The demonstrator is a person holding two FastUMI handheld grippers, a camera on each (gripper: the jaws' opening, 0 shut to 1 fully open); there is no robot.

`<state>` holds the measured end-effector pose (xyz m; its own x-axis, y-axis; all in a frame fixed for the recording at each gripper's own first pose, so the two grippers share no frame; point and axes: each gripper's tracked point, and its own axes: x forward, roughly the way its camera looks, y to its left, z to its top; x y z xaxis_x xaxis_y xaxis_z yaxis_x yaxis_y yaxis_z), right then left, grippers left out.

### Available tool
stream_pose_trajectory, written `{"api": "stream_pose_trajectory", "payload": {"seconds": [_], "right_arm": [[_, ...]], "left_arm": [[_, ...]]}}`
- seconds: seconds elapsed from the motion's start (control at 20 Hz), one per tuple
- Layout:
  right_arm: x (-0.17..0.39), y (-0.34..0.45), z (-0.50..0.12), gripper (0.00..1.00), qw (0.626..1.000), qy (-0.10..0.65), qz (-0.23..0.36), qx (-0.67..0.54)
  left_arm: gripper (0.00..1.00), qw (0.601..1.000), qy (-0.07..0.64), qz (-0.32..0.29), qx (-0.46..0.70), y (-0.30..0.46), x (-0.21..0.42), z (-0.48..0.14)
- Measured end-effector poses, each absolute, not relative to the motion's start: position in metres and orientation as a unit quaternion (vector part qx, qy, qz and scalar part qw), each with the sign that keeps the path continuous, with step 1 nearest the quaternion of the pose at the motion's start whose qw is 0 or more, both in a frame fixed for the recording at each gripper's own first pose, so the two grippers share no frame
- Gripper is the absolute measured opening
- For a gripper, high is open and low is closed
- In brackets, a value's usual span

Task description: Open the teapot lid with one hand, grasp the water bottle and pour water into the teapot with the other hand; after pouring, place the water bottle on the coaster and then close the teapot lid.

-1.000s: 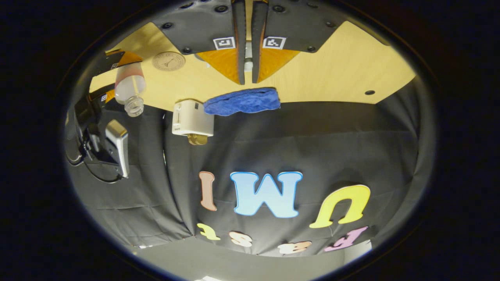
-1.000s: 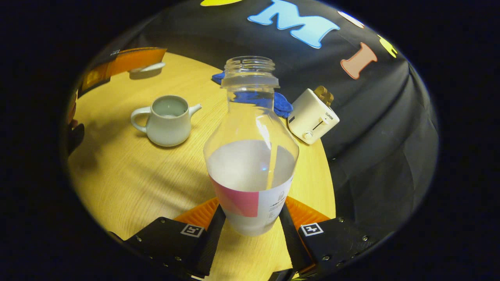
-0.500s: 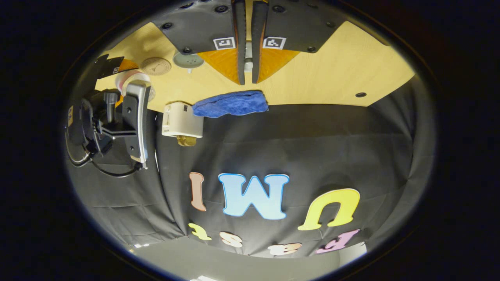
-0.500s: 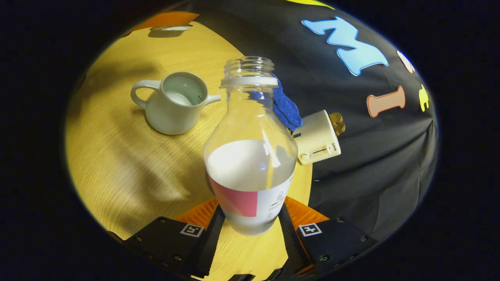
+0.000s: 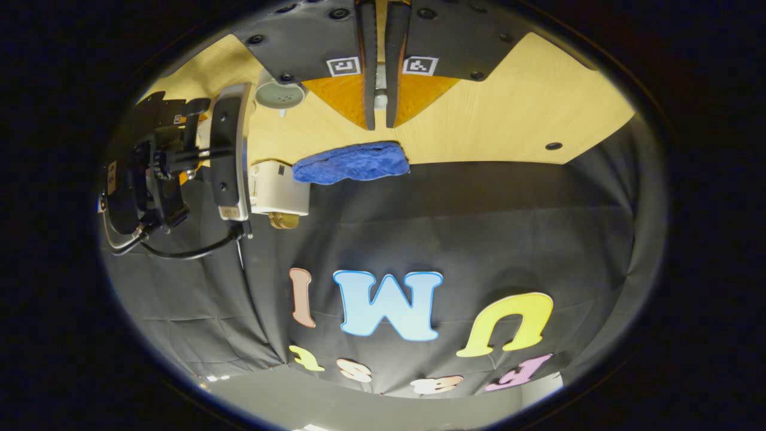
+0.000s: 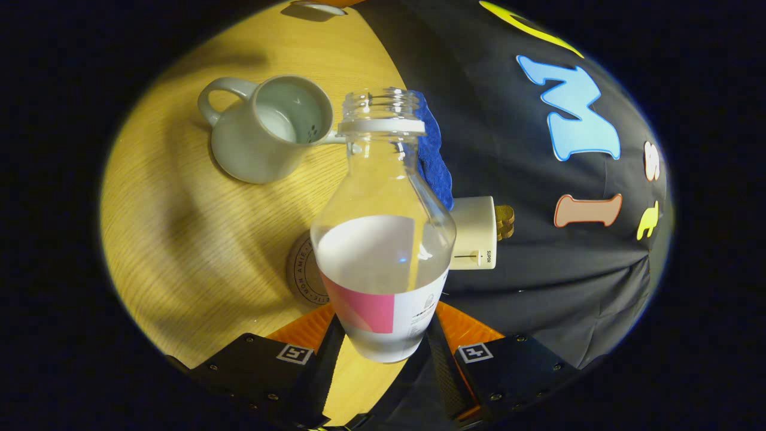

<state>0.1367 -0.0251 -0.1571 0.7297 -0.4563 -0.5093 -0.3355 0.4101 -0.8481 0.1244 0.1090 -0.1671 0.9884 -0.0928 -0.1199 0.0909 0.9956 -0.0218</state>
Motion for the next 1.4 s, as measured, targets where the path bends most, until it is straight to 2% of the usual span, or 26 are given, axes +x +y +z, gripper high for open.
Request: {"api": "stream_pose_trajectory", "payload": {"seconds": [0.65, 1.4], "right_arm": [[0.152, -0.015, -0.135, 0.73, 0.65, 0.351, -0.006, -0.674], [0.161, -0.019, -0.114, 0.72, 0.567, 0.357, -0.006, -0.742]], "left_arm": [[0.12, 0.997, 0.059, -0.043, -0.041, 0.121, 0.132, -0.181], [0.12, 0.996, 0.053, -0.037, -0.069, 0.133, 0.133, -0.194]]}}
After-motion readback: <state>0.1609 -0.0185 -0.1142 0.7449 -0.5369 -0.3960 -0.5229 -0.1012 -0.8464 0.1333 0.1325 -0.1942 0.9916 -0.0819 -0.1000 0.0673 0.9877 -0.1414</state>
